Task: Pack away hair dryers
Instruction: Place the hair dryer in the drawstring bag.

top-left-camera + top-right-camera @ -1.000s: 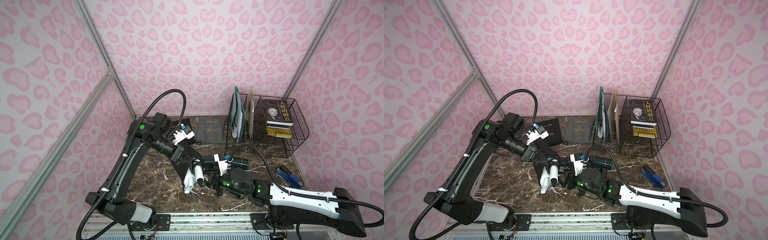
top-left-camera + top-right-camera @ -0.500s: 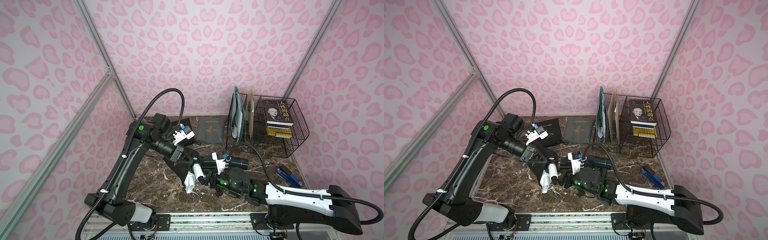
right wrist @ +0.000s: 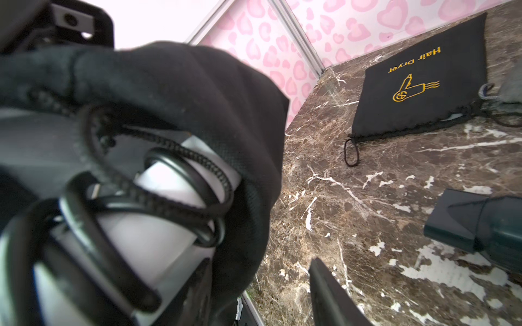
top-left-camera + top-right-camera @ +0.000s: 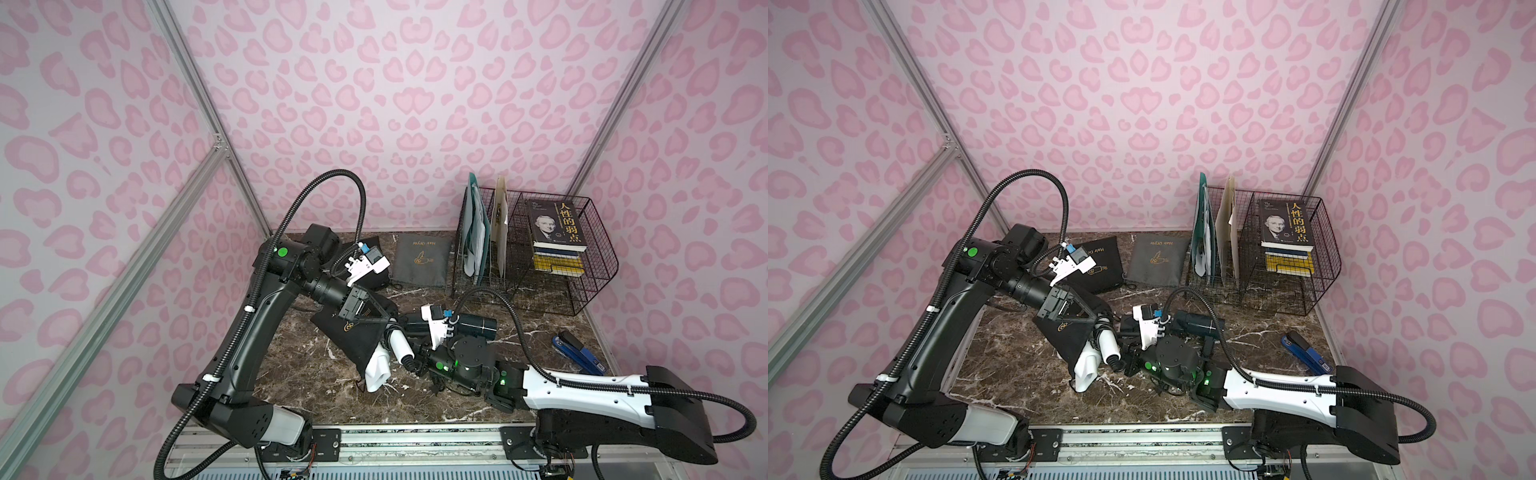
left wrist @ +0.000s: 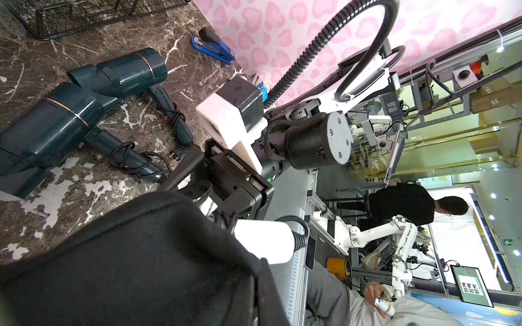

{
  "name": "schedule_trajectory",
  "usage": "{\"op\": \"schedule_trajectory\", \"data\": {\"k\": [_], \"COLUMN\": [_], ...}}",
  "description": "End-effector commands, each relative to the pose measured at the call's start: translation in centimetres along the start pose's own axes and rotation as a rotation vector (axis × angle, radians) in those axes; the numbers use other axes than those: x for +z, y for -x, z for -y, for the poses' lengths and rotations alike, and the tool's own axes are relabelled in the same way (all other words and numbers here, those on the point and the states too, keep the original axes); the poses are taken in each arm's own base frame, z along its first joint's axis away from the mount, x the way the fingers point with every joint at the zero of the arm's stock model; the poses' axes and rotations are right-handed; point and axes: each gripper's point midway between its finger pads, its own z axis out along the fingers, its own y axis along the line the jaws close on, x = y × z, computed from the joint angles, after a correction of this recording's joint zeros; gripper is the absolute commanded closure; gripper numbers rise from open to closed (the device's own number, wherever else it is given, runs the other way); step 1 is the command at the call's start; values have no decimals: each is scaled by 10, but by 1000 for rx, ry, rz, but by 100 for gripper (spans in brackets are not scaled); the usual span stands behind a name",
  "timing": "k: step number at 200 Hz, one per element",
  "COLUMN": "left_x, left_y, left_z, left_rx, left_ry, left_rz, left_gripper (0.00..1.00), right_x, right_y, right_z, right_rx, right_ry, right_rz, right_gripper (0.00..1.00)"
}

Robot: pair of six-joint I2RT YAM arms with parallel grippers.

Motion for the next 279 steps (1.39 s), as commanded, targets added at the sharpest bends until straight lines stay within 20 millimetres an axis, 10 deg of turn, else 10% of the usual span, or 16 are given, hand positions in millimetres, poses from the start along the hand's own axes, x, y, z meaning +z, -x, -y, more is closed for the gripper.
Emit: {"op": "schedule_trajectory", "data": {"k": [1,121,188,279], "left_x": [1,8,6,-17], "left_y": [-1,-3,-5,5], "left_z": [9,5,4,-45], "left_rx": [-43,-103,-101,-258], "left_ry": [-86,-150,-142,-30], "left_rz": [7,17,25,152], "left_gripper": [99,98,98,98], "right_x": [-4,5,5,2], "right_y": [10,14,18,15], "right_z": [-13,-11,-7,-14], "right_rx": [-5,-10,-21,26], "right_ry": [67,69,45,84], "right_rz": [52,107,127,58], "right_gripper": [45,61,100,100]}}
